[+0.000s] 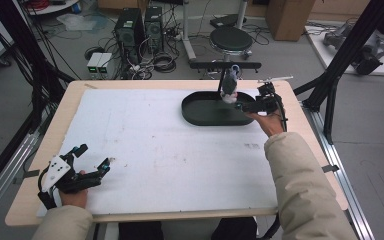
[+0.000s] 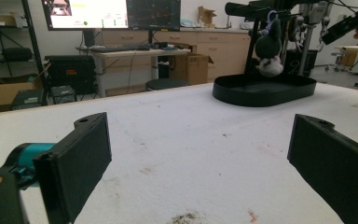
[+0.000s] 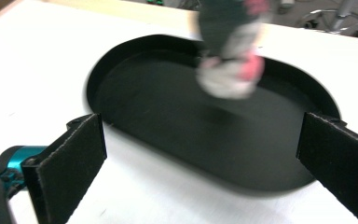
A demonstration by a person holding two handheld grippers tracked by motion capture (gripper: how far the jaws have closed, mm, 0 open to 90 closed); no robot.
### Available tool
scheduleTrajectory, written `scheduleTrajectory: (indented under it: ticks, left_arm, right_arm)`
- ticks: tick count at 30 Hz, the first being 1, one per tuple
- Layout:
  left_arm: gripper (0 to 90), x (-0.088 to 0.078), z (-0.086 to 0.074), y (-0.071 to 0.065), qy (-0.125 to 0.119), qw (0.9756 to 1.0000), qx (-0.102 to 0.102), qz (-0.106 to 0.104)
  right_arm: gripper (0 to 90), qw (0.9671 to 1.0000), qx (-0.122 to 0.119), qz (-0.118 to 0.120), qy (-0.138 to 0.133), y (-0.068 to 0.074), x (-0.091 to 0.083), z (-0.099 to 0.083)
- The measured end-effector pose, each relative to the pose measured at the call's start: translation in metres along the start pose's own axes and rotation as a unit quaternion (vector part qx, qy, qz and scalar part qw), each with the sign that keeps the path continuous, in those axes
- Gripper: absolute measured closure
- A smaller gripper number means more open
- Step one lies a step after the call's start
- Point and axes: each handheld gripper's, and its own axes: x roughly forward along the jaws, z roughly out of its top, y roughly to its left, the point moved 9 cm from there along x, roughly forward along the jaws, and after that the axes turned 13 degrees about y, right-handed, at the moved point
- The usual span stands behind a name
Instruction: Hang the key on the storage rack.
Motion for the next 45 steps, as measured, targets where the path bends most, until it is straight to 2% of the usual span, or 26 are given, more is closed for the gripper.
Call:
scheduleTrajectory:
  ticks: [2,3,4,5,6,8,13,15,17,19,23,24,26,28,30,31,35,37,38,40,45]
  left_arm:
    - [6.5,0.0,0.0,0.0,0.001,1.0,0.002,-0.002]
    - [6.5,0.0,0.0,0.0,0.001,1.0,0.002,-0.001]
    - [6.5,0.0,0.0,0.0,0.001,1.0,0.002,-0.002]
    - [6.4,0.0,0.0,0.0,0.001,1.0,0.002,-0.001]
    - [6.4,0.0,0.0,0.0,0.0,1.0,0.002,-0.001]
    - [6.5,0.0,0.0,0.0,0.001,1.0,0.002,-0.002]
    - [6.5,-0.001,0.0,-0.001,-0.002,1.0,0.004,0.0]
    - [6.5,-0.001,0.0,-0.001,-0.002,1.0,0.004,0.0]
    - [6.5,-0.001,0.0,-0.001,-0.002,1.0,0.005,0.0]
    - [6.5,0.0,0.0,-0.001,-0.001,1.0,0.003,-0.001]
    - [6.5,0.001,0.0,0.0,0.004,1.0,0.0,0.001]
    - [6.4,0.001,0.0,-0.001,0.003,1.0,0.003,0.0]
    - [6.4,0.0,0.0,-0.001,0.004,1.0,0.004,0.001]
    - [6.4,0.001,-0.001,0.0,0.006,1.0,0.003,0.0]
    - [6.5,0.001,0.0,-0.001,0.005,1.0,0.004,0.0]
    - [6.5,0.001,0.0,-0.001,0.004,1.0,0.004,0.0]
    - [6.5,0.001,-0.001,-0.001,0.006,1.0,0.003,0.0]
    - [6.5,0.001,-0.001,-0.001,0.005,1.0,0.004,0.0]
    - [6.5,0.001,-0.001,-0.001,0.006,1.0,0.003,0.0]
    - [6.4,0.001,-0.001,-0.001,0.006,1.0,0.004,0.001]
    - [6.4,0.001,-0.001,-0.001,0.006,1.0,0.005,0.003]
  right_arm:
    - [0.6,0.9997,-0.022,-0.004,-0.01,0.011,-0.016,-0.01]
    - [0.6,0.9997,-0.022,-0.004,-0.01,0.011,-0.016,-0.01]
    - [0.6,0.9994,-0.027,0.0,-0.02,0.015,-0.022,-0.014]
    - [0.6,0.9977,-0.042,0.014,-0.051,0.023,-0.034,-0.023]
    - [0.6,0.9977,-0.042,0.014,-0.051,0.023,-0.034,-0.023]
    - [0.6,0.9939,-0.066,0.031,-0.082,0.03,-0.044,-0.032]
    - [0.6,0.9818,-0.114,0.044,-0.145,0.04,-0.062,-0.05]
    - [0.6,0.9794,-0.121,0.042,-0.156,0.042,-0.065,-0.057]
    - [0.6,0.9735,-0.126,0.048,-0.185,0.044,-0.068,-0.063]
    - [0.6,0.9691,-0.127,0.052,-0.205,0.044,-0.067,-0.07]
    - [0.6,0.9666,-0.123,0.067,-0.215,0.043,-0.059,-0.088]
    - [0.6,0.9651,-0.122,0.07,-0.221,0.042,-0.056,-0.091]
    - [0.6,0.9646,-0.119,0.073,-0.224,0.04,-0.051,-0.1]
    - [0.6,0.9636,-0.123,0.068,-0.227,0.038,-0.045,-0.107]
    - [0.5,0.9649,-0.12,0.068,-0.224,0.037,-0.041,-0.114]
    - [0.6,0.9642,-0.119,0.056,-0.23,0.034,-0.039,-0.118]
    - [0.6,0.9639,-0.117,0.049,-0.234,0.032,-0.037,-0.124]
    - [0.6,0.9625,-0.115,0.051,-0.241,0.032,-0.036,-0.131]
    - [0.6,0.9633,-0.109,0.054,-0.239,0.032,-0.035,-0.134]
    - [0.6,0.9629,-0.106,0.054,-0.242,0.03,-0.033,-0.142]
    - [0.6,0.9598,-0.11,0.062,-0.25,0.032,-0.029,-0.154]
